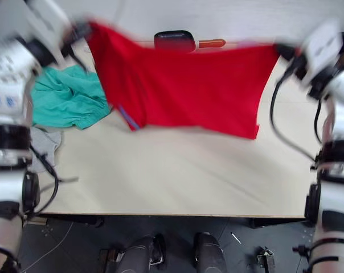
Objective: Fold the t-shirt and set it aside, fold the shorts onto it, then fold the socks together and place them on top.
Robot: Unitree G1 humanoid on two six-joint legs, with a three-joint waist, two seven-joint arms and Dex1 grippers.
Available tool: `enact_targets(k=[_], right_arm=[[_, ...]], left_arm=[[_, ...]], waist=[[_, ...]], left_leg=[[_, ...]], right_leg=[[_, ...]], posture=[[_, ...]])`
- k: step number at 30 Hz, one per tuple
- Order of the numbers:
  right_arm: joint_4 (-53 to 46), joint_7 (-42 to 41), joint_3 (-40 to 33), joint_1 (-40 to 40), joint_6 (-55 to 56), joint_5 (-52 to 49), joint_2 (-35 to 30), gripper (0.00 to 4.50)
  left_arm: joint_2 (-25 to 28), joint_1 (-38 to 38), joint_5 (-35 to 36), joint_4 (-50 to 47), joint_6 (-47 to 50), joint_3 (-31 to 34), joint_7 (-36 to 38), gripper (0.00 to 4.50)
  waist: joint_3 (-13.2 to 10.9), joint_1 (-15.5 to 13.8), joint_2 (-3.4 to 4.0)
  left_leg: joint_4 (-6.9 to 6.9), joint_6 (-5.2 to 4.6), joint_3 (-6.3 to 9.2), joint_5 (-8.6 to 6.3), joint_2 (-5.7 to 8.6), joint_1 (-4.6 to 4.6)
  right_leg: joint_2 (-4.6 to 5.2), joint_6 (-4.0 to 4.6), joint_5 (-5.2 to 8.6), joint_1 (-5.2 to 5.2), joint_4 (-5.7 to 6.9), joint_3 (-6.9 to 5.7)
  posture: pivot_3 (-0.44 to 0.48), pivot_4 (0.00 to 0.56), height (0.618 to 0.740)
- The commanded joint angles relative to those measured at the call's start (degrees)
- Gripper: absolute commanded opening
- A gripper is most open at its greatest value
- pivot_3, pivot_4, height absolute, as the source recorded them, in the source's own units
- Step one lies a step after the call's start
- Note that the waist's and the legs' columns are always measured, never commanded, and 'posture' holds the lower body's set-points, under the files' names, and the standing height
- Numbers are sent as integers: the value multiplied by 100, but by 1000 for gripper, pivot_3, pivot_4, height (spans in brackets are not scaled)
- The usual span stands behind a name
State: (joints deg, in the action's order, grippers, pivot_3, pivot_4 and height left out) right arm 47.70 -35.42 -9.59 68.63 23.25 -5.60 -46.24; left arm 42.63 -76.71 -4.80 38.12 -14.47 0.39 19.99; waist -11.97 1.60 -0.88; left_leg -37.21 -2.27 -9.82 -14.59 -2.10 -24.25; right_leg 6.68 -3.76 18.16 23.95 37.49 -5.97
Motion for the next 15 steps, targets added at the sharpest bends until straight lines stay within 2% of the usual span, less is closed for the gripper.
enact_targets(k=[1, 2, 4, 5, 7, 9, 12, 13, 15], right_arm=[[617, 1254, -242, 484, 963, 456, -333, 0], [720, 1465, -197, 594, 1148, 614, -439, 0], [873, 1511, -143, 704, 1351, 719, -569, 0], [892, 1488, -96, 620, 1470, 802, -658, 0], [870, 1301, -38, 248, 1661, 855, -777, 0], [829, 1131, 14, -72, 1774, 853, -842, 0], [415, 430, 167, -1348, 2163, 727, -902, 0], [275, 162, 255, -1769, 2243, 705, -934, 0], [-57, -415, 328, -2603, 2216, 447, -913, 0]], left_arm=[[449, -807, -709, 769, -1547, 240, -1497, 31], [589, -1026, -909, 873, -1904, 213, -1782, 31], [772, -1294, -1047, 1021, -2516, 80, -1644, 31], [814, -1262, -988, 996, -2755, 29, -1402, 31], [807, -893, -510, 830, -2997, -53, -470, 31], [836, -511, -271, 627, -3101, -14, -50, 31], [1035, 1373, 961, -703, -2429, -138, 1650, 31], [1175, 1989, 1077, -1148, -2341, -148, 1920, 31], [1369, 3198, 1507, -2149, -1576, 0, 2278, 31]], waist=[[1, 4, -1], [1, 12, -1], [1, 17, -1], [1, 17, -1], [2, 14, 1], [2, 4, 0], [2, 14, 1], [2, 22, 1], [-3, 24, 5]], left_leg=[[6, -3, -2, -11, 11, 0], [9, -9, -3, -32, 20, -2], [15, -27, -16, -62, 31, -9], [14, -35, -20, -77, 33, -12], [12, -56, -32, -96, 41, -15], [4, -67, -32, -103, 42, -12], [-21, -71, -36, -105, 42, -20], [-32, -73, -36, -104, 41, -16], [-56, -73, -35, -104, 35, 8]], right_leg=[[4, 3, 2, 13, 6, -6], [9, 3, 2, 39, 42, -12], [5, 3, 2, 59, 51, -30], [3, 1, 2, 61, 50, -39], [8, -9, 6, 59, 40, -46], [8, -17, 4, 44, 29, -50], [6, -37, 15, 17, -2, -44], [4, -39, 16, 2, -9, -39], [-2, -56, 30, -35, -11, -28]], posture=[[0, 150, 740], [0, 150, 740], [0, 150, 740], [0, 150, 740], [0, 150, 740], [0, 150, 740], [0, 150, 740], [0, 150, 740], [0, 150, 740]])
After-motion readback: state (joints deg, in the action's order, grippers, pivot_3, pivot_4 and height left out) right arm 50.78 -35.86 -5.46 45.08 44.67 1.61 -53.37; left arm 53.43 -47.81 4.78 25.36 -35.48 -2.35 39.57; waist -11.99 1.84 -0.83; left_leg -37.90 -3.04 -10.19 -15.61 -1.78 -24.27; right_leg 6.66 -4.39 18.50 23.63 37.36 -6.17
